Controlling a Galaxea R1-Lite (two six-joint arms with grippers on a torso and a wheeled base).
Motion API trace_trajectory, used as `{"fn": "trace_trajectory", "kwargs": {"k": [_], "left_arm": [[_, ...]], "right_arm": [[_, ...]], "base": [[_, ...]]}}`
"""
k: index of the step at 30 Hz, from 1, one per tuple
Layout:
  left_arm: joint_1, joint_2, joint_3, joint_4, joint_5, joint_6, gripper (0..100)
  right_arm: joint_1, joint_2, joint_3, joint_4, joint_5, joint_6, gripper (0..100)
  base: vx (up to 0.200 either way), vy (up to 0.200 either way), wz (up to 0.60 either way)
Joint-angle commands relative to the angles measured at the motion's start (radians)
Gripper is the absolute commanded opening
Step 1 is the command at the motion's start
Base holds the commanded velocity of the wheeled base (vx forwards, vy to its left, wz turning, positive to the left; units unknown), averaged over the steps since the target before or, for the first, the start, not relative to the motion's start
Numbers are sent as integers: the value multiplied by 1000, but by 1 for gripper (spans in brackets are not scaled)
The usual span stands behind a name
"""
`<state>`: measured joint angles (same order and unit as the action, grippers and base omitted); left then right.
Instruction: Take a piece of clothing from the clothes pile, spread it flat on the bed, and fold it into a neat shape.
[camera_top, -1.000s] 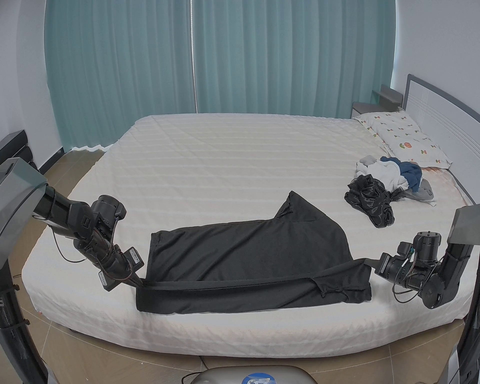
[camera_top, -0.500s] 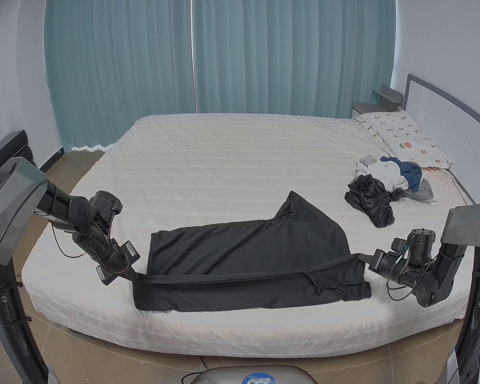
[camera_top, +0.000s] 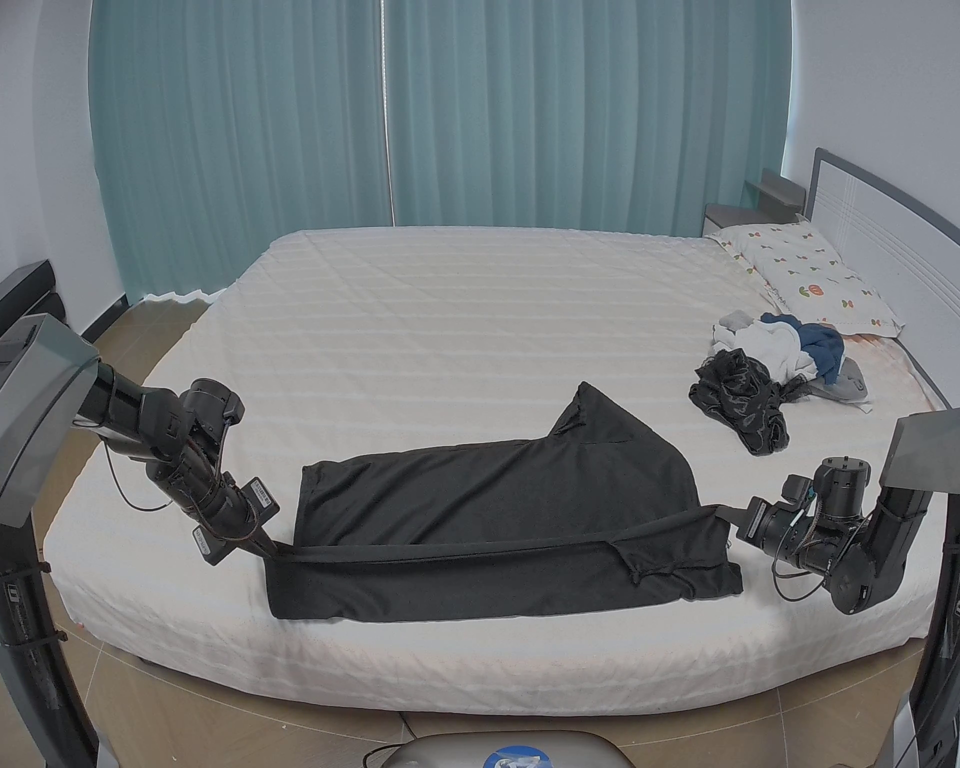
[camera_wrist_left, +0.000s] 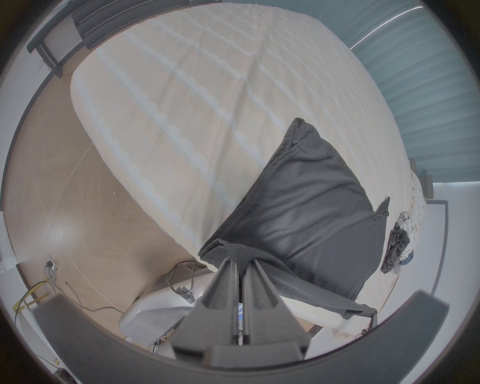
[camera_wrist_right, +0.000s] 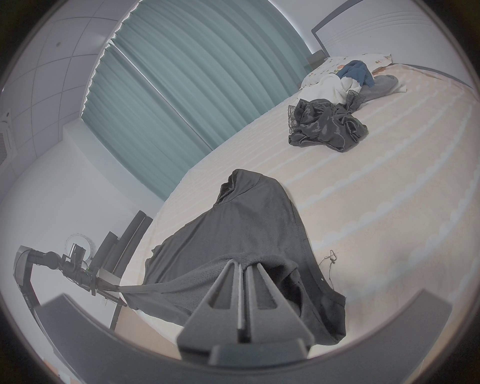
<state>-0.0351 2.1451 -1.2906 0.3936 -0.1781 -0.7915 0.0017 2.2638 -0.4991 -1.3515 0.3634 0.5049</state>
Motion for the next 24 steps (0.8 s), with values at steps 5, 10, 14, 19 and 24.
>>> {"fn": "trace_trajectory", "kwargs": {"k": [5,10,14,19,24], "left_arm": [[-5,118,-102,5,22,-3,0],[-25,214,-191,5,134,-3,0],[-46,240,-219,5,146,-6,0],[-58,253,-245,5,150,-9,0],[-68,266,-269,5,150,-14,0]], "right_arm": [[20,92,-84,6,-3,0,0],[35,160,-144,6,-29,1,0],[35,192,-157,-6,-41,1,0],[29,198,-164,-8,-41,3,0],[29,215,-185,-6,-43,6,0]], "base": [[0,0,0],[0,0,0],[0,0,0],[0,0,0],[0,0,0]]}}
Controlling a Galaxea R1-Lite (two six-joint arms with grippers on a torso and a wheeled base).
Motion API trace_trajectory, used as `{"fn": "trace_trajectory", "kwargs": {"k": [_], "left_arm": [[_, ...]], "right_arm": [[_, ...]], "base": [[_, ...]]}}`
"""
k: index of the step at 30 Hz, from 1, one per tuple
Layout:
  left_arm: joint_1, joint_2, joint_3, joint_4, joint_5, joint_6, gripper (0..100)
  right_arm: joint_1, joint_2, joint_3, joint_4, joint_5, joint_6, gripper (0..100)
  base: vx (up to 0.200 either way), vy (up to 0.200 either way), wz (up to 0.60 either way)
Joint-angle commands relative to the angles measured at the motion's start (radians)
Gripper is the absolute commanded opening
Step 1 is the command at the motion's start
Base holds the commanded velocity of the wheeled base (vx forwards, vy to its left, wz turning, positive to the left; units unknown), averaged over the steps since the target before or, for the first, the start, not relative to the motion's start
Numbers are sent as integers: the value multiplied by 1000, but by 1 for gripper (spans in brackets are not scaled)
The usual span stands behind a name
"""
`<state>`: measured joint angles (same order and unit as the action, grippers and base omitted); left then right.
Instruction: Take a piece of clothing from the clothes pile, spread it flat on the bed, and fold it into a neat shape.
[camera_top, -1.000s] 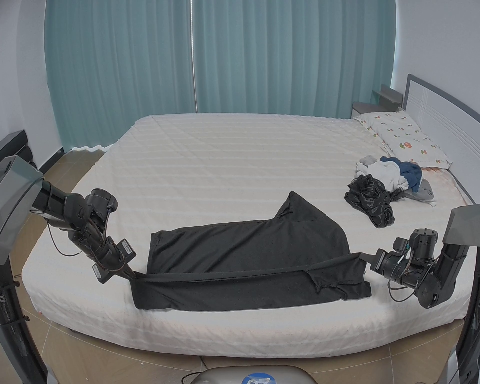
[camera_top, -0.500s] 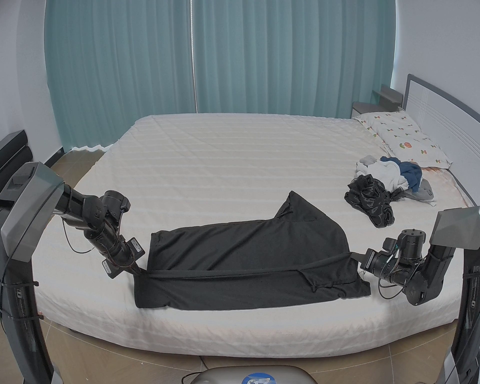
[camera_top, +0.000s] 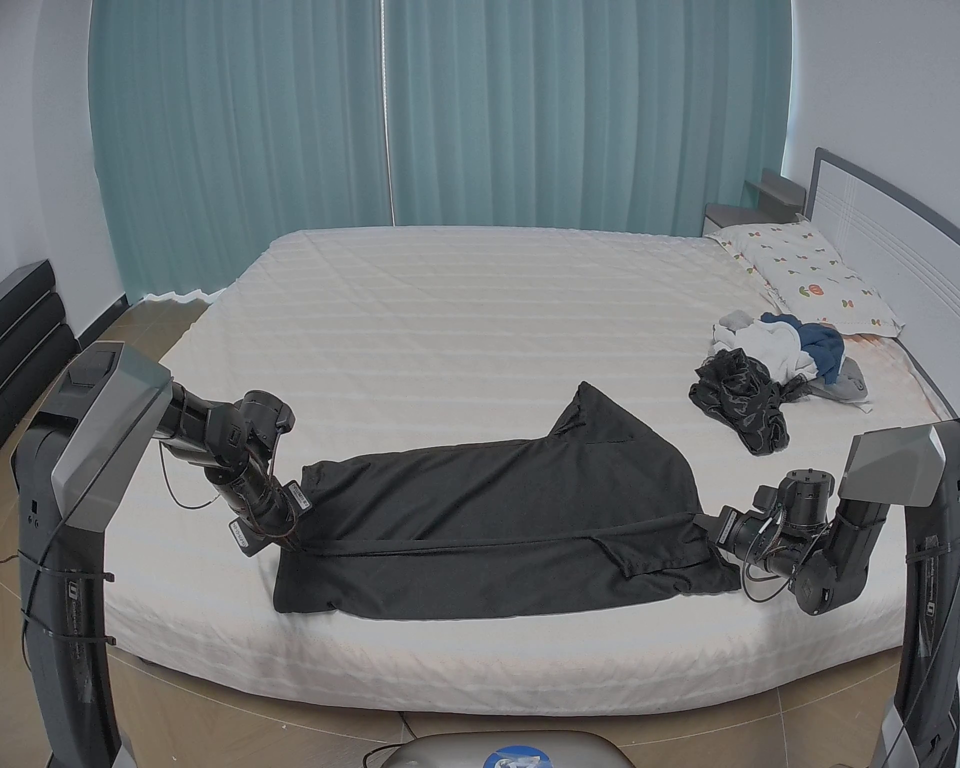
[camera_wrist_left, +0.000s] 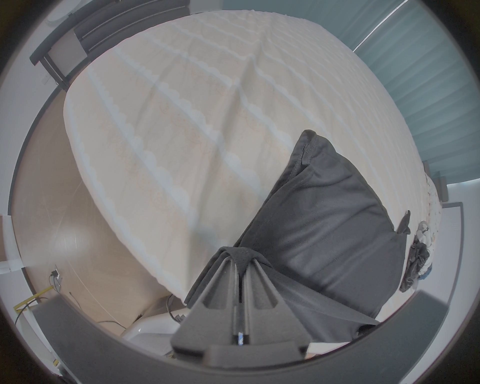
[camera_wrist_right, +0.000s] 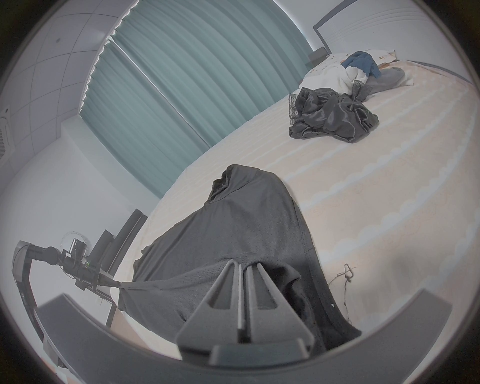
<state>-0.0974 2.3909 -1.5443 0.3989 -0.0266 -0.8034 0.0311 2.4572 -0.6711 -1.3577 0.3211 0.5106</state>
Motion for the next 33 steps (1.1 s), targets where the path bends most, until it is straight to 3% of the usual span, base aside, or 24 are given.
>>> {"fn": "trace_trajectory", "kwargs": {"k": [1,7,8,9,22,26,28,33], "left_arm": [[-5,21,-19,1,1,-3,0],[-4,33,-39,-5,24,-45,0],[-2,37,-42,-5,34,-48,100],[-2,37,-42,-3,37,-49,100],[38,-53,-14,1,19,-128,100],[85,-167,81,-5,-73,-128,100],[104,-234,173,-12,-159,-123,100],[127,-303,291,-71,-243,-140,100]], "right_arm": [[0,26,-18,0,-2,0,0],[1,34,-18,0,-2,2,0],[3,34,-18,2,-5,2,0],[3,35,-18,2,-7,2,100],[-17,-93,61,-17,-42,31,100],[-34,-201,136,-21,-43,95,100],[-33,-250,196,-23,-43,151,100],[-30,-267,261,-69,-40,295,100]], "base": [[0,0,0],[0,0,0],[0,0,0],[0,0,0],[0,0,0],[0,0,0],[0,0,0],[0,0,0]]}}
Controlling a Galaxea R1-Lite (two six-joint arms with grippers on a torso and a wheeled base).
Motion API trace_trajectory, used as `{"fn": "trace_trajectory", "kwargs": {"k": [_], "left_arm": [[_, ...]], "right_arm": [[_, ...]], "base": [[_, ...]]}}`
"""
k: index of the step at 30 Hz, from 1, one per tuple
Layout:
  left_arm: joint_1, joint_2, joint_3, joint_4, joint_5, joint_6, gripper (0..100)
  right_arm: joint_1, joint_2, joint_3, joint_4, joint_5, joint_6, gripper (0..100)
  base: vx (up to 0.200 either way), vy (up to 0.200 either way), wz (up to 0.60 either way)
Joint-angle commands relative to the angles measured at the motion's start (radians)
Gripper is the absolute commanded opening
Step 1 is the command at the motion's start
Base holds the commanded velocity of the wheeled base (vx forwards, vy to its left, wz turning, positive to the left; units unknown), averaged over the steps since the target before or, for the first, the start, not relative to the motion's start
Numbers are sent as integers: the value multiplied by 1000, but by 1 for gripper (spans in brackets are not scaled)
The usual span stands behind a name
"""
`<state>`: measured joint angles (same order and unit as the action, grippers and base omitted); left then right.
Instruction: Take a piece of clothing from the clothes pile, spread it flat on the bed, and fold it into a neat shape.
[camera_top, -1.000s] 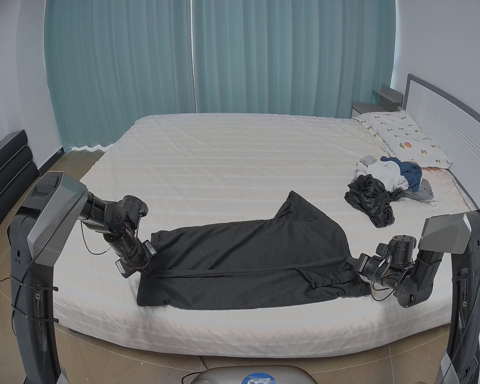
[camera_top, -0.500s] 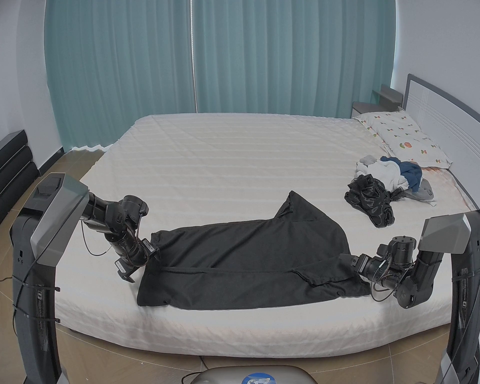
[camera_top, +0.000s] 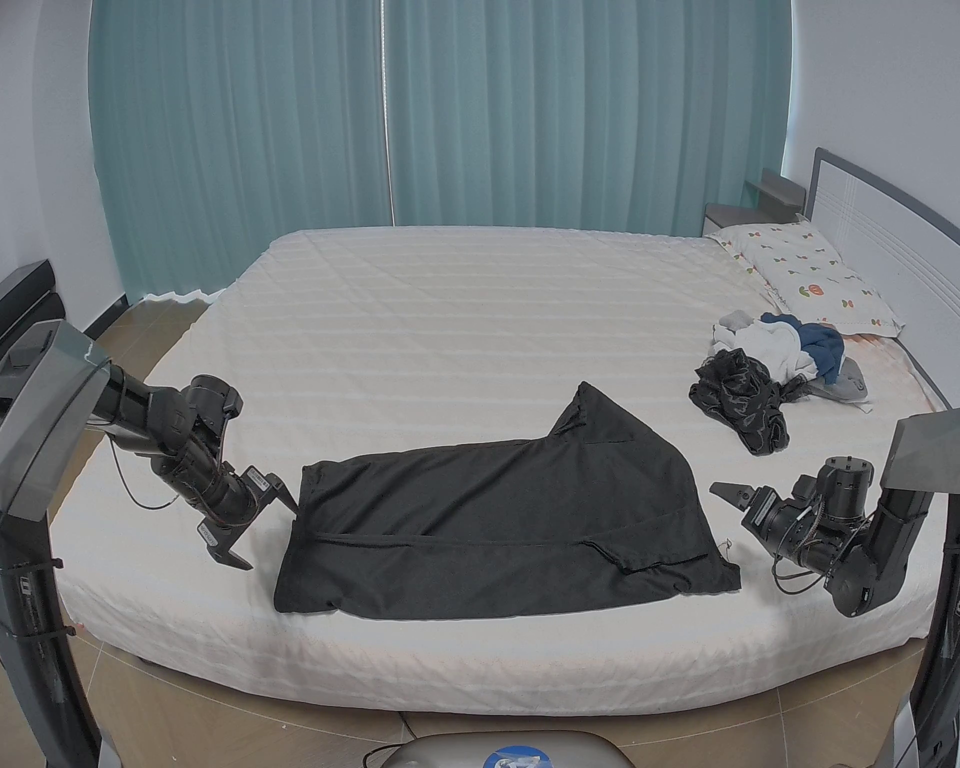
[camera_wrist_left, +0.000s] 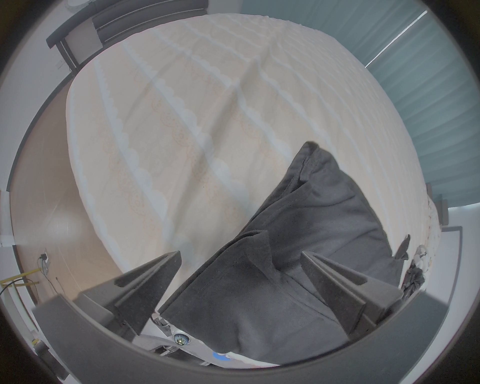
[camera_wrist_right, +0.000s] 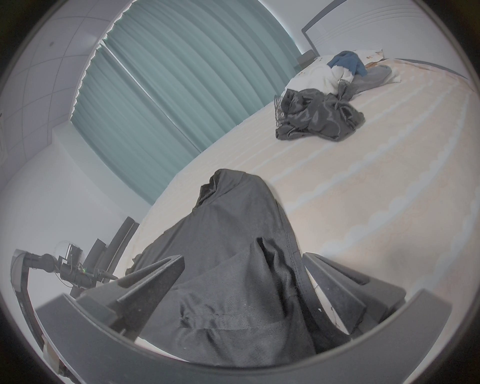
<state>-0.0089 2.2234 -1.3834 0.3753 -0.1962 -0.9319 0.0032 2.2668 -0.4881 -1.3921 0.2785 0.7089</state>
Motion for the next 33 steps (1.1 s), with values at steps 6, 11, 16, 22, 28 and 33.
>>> {"fn": "trace_trajectory", "kwargs": {"k": [6,11,16,22,28,33], "left_arm": [[35,-165,218,-193,-135,-131,100],[26,-154,239,-228,-140,-136,100],[32,-151,254,-228,-178,-140,100],[46,-151,254,-227,-233,-139,100],[44,-151,256,-227,-230,-139,100],[43,-156,285,-228,-226,-125,100]], "right_arm": [[17,-52,85,-51,1,130,100],[37,-55,111,-61,1,130,100],[43,-16,103,-74,-1,129,100],[47,-18,108,-74,-1,129,100],[49,-20,114,-74,-1,129,100],[90,-35,171,-71,-2,126,100]], "base": [[0,0,0],[0,0,0],[40,0,0],[200,0,0],[167,0,0],[0,0,0]]}}
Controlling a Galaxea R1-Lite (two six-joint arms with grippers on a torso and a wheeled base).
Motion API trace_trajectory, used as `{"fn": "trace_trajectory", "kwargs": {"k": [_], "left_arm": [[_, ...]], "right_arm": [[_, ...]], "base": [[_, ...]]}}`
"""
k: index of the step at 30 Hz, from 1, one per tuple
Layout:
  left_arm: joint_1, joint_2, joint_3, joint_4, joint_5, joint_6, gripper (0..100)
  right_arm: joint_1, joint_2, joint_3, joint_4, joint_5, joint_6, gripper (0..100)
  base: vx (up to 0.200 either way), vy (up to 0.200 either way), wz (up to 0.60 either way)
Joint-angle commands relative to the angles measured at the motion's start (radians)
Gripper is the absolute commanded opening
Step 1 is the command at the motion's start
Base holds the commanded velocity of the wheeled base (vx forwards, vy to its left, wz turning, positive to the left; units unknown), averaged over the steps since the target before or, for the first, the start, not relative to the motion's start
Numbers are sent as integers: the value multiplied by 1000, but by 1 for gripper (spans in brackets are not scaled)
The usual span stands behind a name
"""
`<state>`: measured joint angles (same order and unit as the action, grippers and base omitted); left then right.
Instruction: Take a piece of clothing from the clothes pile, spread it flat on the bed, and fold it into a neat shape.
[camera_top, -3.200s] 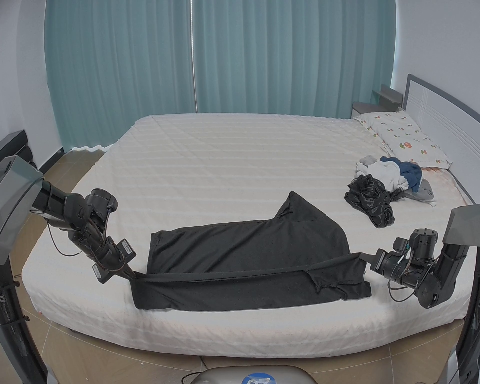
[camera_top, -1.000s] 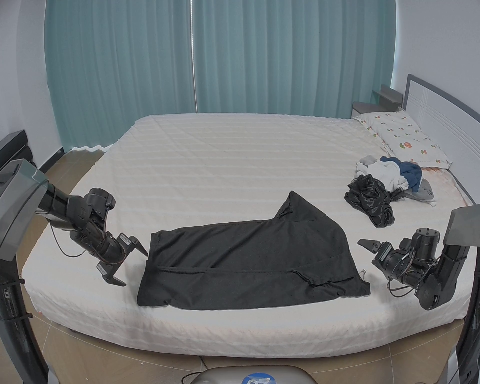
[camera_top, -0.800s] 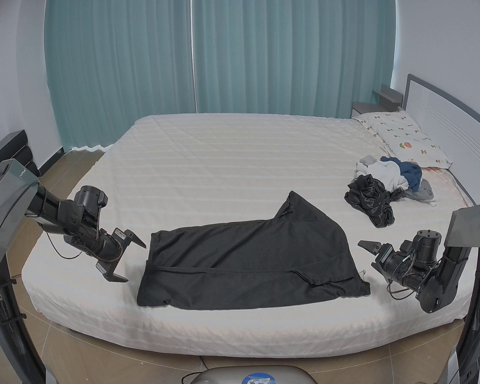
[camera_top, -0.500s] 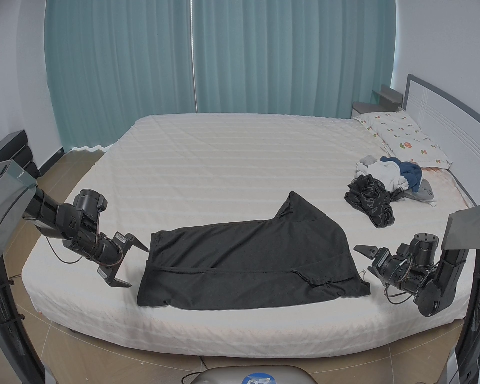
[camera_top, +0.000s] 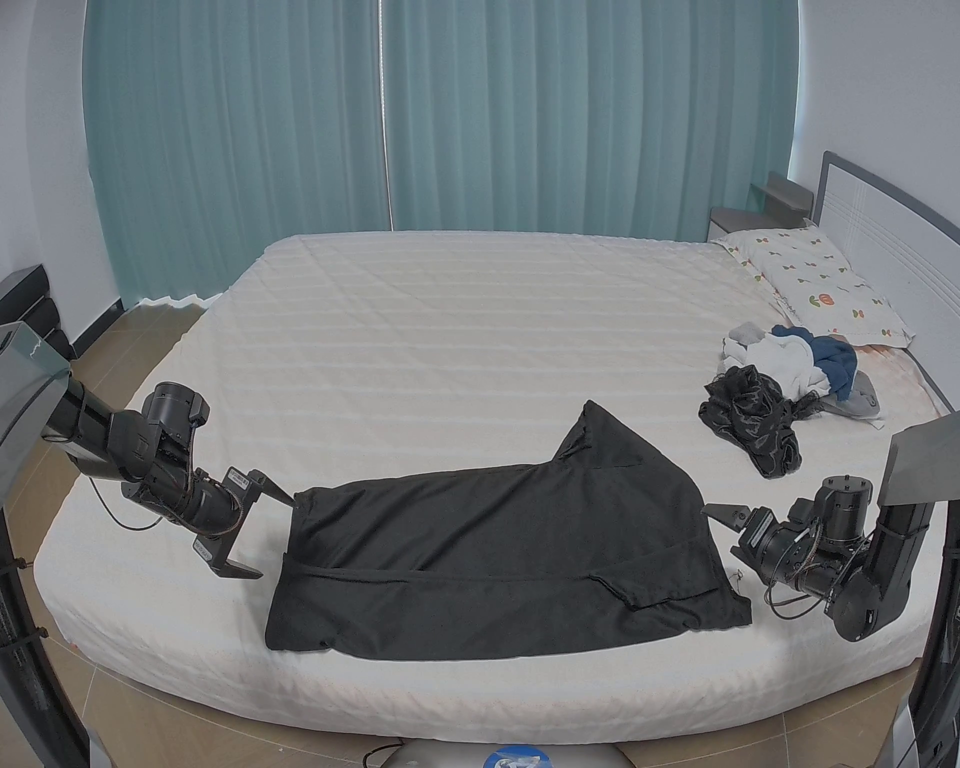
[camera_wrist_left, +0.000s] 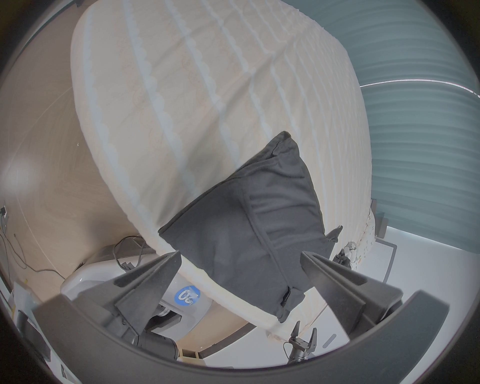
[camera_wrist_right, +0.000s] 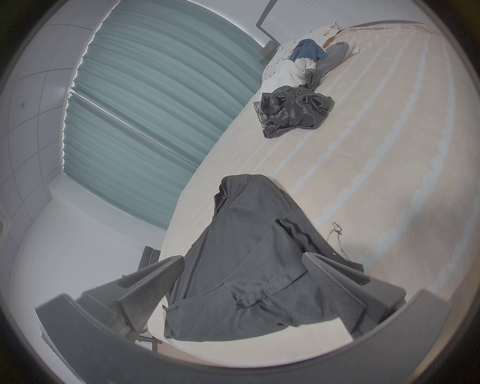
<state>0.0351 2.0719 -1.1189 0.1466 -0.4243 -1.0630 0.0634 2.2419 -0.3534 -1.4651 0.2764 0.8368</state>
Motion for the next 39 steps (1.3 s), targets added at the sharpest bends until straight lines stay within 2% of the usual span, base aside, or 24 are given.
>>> {"fn": "trace_trajectory", "kwargs": {"k": [1,7,8,12,13,15,16,18,22,25,30,39], "left_arm": [[-3,-6,24,1,2,8,100],[-7,-10,47,-27,16,9,100],[-11,-12,65,-42,21,9,100],[-21,-12,83,-76,30,9,100],[-23,-12,96,-94,44,9,100],[-24,-10,96,-99,45,9,100],[-24,-10,96,-99,45,9,100],[-24,-10,96,-101,45,9,100],[-24,-10,96,-101,45,9,100],[-24,-7,94,-102,47,9,100],[-24,-6,93,-102,47,9,100],[-24,-4,93,-102,47,11,100]], "right_arm": [[33,-10,39,2,0,-2,100],[70,-44,-13,26,0,-10,100],[96,-77,-21,74,-2,-10,100],[110,-131,-12,147,-20,-8,100],[113,-157,14,198,-82,-2,100],[133,-153,65,200,-160,15,100],[134,-151,67,200,-161,16,100],[142,-128,83,200,-195,81,100],[167,-94,85,206,-203,150,100],[193,-61,79,198,-206,154,100],[193,21,40,186,-240,156,100],[180,59,-7,158,-243,157,100]], "base": [[0,0,0],[0,0,0],[0,0,0],[0,0,0],[0,0,0],[-100,0,0],[-200,0,0],[-100,0,0],[0,0,0],[0,0,0],[0,0,0],[0,0,0]]}}
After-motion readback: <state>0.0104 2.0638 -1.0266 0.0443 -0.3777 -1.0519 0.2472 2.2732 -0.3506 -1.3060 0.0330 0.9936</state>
